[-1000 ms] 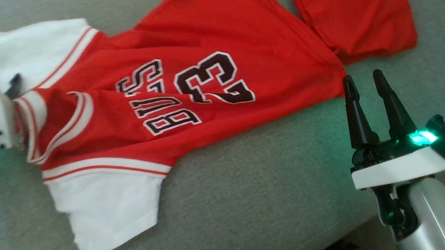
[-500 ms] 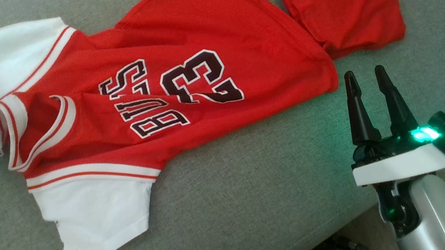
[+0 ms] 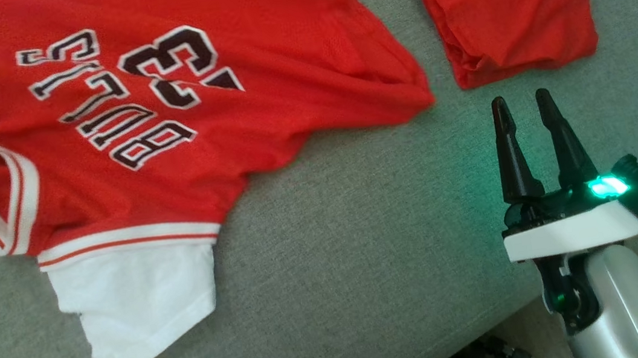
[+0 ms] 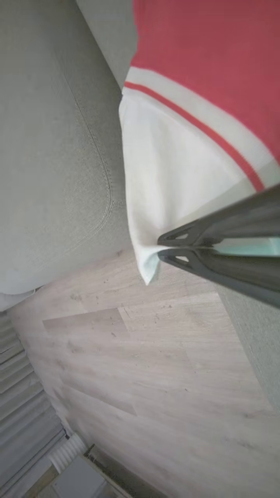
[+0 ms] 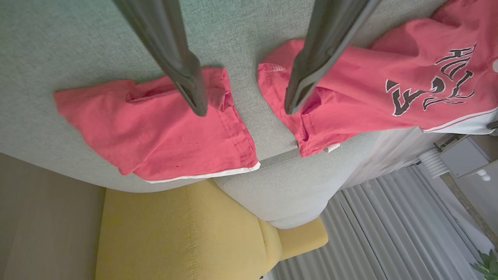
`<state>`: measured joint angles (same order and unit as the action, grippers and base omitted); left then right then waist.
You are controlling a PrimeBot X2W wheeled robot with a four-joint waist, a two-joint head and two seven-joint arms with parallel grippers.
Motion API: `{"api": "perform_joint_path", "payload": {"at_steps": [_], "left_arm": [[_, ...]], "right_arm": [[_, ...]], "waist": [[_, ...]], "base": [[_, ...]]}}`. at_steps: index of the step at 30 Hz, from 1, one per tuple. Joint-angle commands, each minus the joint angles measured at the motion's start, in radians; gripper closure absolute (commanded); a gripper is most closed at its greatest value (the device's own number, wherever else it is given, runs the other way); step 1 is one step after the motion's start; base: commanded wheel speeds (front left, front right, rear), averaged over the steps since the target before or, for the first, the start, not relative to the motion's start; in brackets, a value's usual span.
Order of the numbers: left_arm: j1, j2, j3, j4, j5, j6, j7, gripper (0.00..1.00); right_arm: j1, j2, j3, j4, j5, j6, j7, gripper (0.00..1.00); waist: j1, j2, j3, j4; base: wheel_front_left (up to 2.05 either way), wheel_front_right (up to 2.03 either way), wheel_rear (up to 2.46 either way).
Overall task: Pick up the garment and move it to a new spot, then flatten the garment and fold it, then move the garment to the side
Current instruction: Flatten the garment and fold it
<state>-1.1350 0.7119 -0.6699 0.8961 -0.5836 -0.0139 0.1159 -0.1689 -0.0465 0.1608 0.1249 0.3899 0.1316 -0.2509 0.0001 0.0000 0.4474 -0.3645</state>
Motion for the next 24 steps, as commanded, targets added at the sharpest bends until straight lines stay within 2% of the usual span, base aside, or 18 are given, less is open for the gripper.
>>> {"api": "perform_joint_path", "payload": {"at_steps": [1,7,8,9,10,16,19,24], "left_arm": [[-0.056,0.059,0.037,-0.006,0.013,0.012,-0.016,1.0],[-0.119,0.044,0.019,0.063,0.064,0.05,-0.111,1.0],[-0.129,0.043,0.016,0.074,0.074,0.063,-0.128,0.88],[-0.138,0.04,0.014,0.085,0.083,0.078,-0.146,0.23],[-0.146,0.036,0.013,0.095,0.089,0.091,-0.164,0.0],[-0.168,-0.015,-0.002,0.142,0.1,0.088,-0.25,0.0],[-0.157,-0.069,0.012,0.149,0.076,0.084,-0.324,0.0],[-0.084,-0.146,0.041,0.102,0.034,0.074,-0.371,0.0]], "right_arm": [[-0.012,-0.004,0.022,-0.026,-0.008,-0.001,-0.011,0.0],[-0.016,-0.004,0.029,-0.022,-0.011,-0.001,-0.011,0.0],[-0.016,-0.004,0.031,-0.021,-0.011,-0.001,-0.011,0.0],[-0.017,-0.004,0.032,-0.021,-0.012,-0.001,-0.011,0.0],[-0.018,-0.004,0.033,-0.021,-0.012,-0.001,-0.011,0.0],[-0.024,-0.004,0.029,-0.025,-0.02,-0.001,-0.011,0.0],[-0.031,-0.004,0.015,-0.026,-0.038,-0.001,-0.011,0.0],[-0.039,-0.004,-0.016,-0.01,-0.072,-0.001,-0.011,0.0]], "waist": [[-0.0001,0.0,0.002,0.001],[-0.0001,0.0,0.012,0.001],[-0.0001,0.0,0.014,0.001],[-0.0001,0.0,0.015,0.001],[-0.0001,0.0,0.017,0.001],[-0.0001,0.0,0.011,0.028],[-0.0001,0.0,-0.016,0.077],[-0.0001,0.0,-0.071,0.165]], "base": [[0.0,0.0,0.0],[0.0,0.0,0.0],[0.0,0.0,0.0],[0.0,0.0,0.0],[0.0,0.0,0.0],[0.0,0.0,0.0],[0.0,0.0,0.0],[0.0,0.0,0.0]]}}
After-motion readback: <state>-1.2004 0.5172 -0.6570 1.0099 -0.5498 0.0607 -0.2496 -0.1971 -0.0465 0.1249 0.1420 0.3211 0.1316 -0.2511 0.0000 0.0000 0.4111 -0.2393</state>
